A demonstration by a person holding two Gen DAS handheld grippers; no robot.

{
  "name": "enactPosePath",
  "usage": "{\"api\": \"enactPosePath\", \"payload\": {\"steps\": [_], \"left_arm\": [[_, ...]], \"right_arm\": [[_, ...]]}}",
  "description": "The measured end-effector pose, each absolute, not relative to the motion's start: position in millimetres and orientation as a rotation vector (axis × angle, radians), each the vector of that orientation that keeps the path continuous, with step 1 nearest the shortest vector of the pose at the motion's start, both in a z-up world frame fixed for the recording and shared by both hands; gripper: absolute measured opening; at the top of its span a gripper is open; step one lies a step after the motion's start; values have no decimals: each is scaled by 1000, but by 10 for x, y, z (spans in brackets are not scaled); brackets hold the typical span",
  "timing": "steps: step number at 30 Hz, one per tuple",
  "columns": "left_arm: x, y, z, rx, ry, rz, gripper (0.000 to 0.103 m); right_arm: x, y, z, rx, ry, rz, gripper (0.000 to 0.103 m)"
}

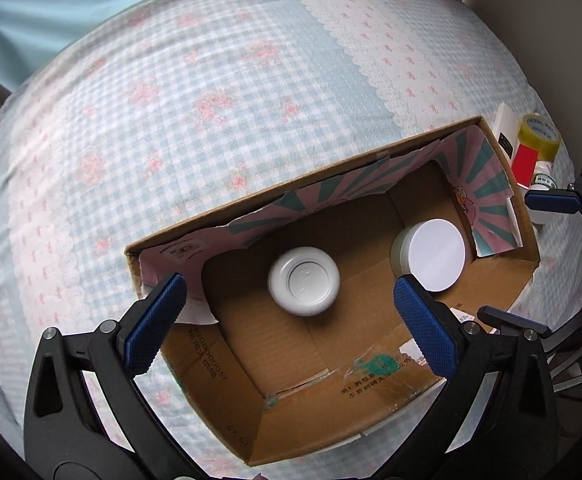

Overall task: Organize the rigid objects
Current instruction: 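Lift both tools away from the box toward the remaining items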

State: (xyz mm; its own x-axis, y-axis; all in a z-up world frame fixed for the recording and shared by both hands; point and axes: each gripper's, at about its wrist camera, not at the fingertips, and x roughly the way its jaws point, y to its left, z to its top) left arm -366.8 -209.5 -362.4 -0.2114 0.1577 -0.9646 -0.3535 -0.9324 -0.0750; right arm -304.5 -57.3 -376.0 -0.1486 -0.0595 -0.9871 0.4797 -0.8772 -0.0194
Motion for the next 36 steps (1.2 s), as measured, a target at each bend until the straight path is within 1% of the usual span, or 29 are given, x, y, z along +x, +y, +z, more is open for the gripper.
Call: {"api": "enactPosePath", "payload": {"steps": [9,12,16,22,28,32,36], "left_arm": [[-3323,-2305,-3106,-1714,159,2311,103],[-3110,-2355,-2846,-1677,136,2389,103],[-2856,-2304,-2539,-1631,113,2472,103],[-2476,-1974,-2255,-1603,14,2482,103],[-2113,-1480,-2062,-1606,-92,2456,103],[-1934,-1068,-1974,-1600,-89,2470,103],[-1846,-667,-1910,-1607,-94,2466,103]], "right_arm": [[-2783,-579,-3207,1714,505,-2158,103],[-2630,-485,-2932,1687,480,-2218,103],[-2439,-246,-2576,1671,391,-2325,103],[-2169,370,-2150,1681,245,-2485,103],[-1903,1095,-1853,1651,193,-2611,103],[-1770,1588,-1725,1612,148,-2646,103],[-1701,1989,-1713,1589,127,-2643,103]]}}
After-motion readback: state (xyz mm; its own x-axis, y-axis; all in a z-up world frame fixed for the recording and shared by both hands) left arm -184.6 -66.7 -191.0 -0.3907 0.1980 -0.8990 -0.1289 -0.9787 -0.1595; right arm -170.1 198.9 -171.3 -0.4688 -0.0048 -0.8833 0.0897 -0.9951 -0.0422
